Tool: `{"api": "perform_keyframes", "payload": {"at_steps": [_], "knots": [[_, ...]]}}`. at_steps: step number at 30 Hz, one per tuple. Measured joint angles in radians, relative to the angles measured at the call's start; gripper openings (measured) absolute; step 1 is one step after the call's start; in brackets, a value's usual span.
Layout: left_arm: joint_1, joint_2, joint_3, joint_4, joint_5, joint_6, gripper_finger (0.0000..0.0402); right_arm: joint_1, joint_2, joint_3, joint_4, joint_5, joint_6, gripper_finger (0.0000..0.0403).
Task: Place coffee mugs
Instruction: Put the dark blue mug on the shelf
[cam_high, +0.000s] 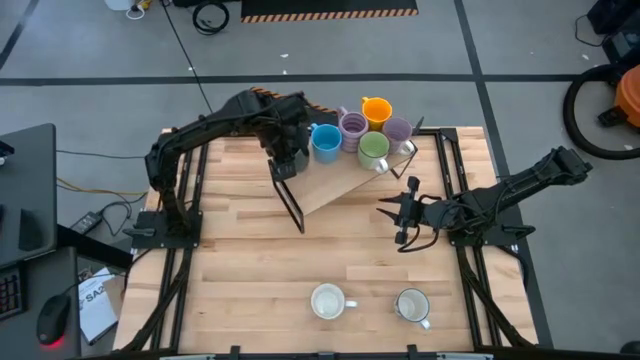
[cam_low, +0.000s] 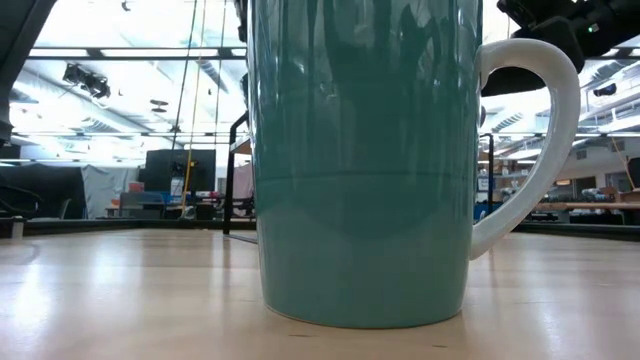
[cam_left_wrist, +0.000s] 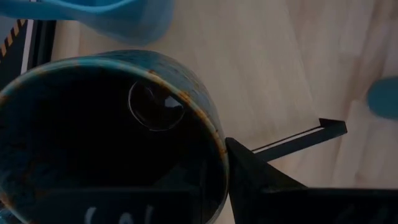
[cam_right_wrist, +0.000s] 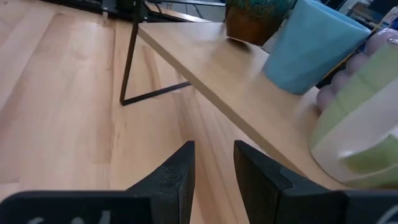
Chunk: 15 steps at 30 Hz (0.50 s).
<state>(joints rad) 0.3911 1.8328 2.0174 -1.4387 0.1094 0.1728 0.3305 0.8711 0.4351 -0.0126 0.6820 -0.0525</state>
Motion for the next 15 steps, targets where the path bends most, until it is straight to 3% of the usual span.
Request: {"api": "perform_keyframes", "payload": {"at_steps": [9, 15], "knots": [[-0.008, 0.001, 0.0, 0.002, -0.002, 0.024, 0.0044, 0.0, 0.0, 0.0, 0.01, -0.001, 0.004, 0.0116], [-0.036, 0.004, 0.0, 0.038, -0.046, 0.027, 0.0068, 0.0, 0.0, 0.0, 0.02, -0.002, 0.005, 0.0116]]}}
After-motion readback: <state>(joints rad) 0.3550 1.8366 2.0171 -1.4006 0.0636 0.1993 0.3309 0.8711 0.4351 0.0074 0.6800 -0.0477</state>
